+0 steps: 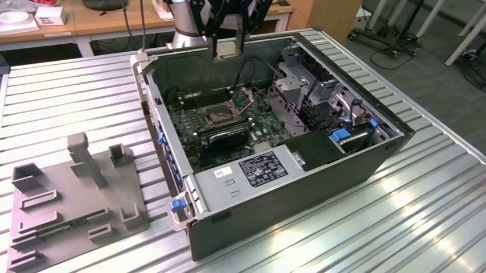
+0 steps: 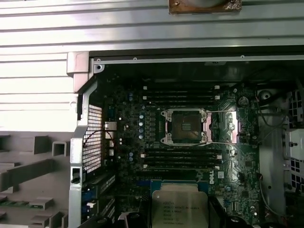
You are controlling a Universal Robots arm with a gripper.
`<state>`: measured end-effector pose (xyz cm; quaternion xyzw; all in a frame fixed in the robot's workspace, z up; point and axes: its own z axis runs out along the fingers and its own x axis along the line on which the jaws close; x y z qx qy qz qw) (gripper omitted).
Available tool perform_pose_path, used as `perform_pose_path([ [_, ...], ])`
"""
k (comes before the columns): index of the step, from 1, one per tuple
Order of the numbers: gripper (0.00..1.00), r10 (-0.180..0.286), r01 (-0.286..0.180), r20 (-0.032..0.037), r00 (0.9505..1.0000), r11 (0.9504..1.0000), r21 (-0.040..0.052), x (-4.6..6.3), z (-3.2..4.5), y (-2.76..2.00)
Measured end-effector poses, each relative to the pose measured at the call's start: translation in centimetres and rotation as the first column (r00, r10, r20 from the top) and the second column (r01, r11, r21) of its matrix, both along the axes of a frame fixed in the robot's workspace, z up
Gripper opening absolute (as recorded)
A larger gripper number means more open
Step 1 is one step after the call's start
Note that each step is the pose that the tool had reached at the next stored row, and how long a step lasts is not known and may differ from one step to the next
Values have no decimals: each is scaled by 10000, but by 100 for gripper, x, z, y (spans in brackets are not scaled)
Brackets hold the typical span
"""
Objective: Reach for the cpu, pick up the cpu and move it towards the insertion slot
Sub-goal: 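Pick up the cpu and move it towards the insertion slot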
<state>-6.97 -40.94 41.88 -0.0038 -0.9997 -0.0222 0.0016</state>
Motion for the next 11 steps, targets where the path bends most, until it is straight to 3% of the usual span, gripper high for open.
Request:
perform_pose_path([
  [11,55,-1,1,0,10000,10000,-1,87,-4,90],
])
